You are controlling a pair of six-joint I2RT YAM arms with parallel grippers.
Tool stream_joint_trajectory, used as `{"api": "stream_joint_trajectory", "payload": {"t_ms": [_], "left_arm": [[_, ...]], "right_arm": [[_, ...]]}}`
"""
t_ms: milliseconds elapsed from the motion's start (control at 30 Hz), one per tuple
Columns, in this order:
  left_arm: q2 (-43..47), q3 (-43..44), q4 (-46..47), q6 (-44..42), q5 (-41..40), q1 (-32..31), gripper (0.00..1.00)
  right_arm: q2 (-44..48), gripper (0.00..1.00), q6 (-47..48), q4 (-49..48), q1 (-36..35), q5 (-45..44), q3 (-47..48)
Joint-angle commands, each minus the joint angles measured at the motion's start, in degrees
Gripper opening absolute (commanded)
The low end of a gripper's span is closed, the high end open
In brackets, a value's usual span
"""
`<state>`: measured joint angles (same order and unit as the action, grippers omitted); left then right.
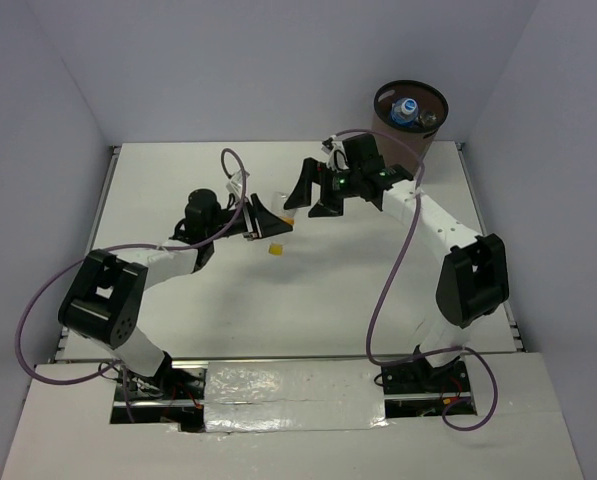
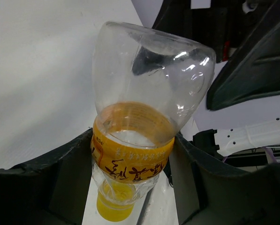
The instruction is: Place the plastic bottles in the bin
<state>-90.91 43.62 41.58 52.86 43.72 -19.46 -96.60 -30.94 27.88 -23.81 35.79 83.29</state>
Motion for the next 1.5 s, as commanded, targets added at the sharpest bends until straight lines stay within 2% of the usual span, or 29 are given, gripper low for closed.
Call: {"api": "stream_joint_trajectory", "payload": {"t_ms": [0,333,533,700,733,833,867,1133,1333,1467], "left_arm": [[-0.8,2.6,4.6,0.7,1.1,-1.0,0.37],[-3.0,3.6,5.4,1.5,1.1,-3.5,0.37],[-2.8,3.3,6.3,2.0,0.8,-3.8,0.38],[-2.6,3.7,6.1,2.1,0.7,-4.0,0.41],[-2.4,3.8,5.8,2.2,0.6,-3.9,0.42],[-1.5,4.0,4.7,2.0,-0.7,-4.0,0.61],[-1.0,4.1,2.7,1.8,-1.4,-3.9,0.99],[7.1,8.1,-11.2,-7.0,-6.8,-1.6,0.99],[15.7,8.2,-22.0,-13.4,-12.0,2.5,0.99],[20.2,5.1,-25.9,-15.3,-13.9,5.7,0.99]], "right_arm": [[0.1,1.0,-1.1,-2.1,-1.1,-0.7,1.8],[-1.7,0.99,0.9,-2.7,-2.7,-2.5,3.5],[-3.5,0.87,2.3,-2.7,-2.9,-3.3,4.2],[-3.4,0.7,4.0,-4.1,-2.9,-3.8,3.4],[-3.3,0.61,4.4,-4.6,-3.0,-3.7,3.3],[-2.5,0.44,6.2,-5.5,-2.9,-3.4,3.0],[-1.6,0.4,7.2,-5.8,-2.9,-3.4,2.9],[2.3,0.24,24.1,-5.6,0.3,-2.4,7.5],[-0.2,0.2,32.8,-3.9,8.3,-9.0,24.9],[-1.7,0.2,33.4,-9.0,12.6,-16.1,32.4]]}}
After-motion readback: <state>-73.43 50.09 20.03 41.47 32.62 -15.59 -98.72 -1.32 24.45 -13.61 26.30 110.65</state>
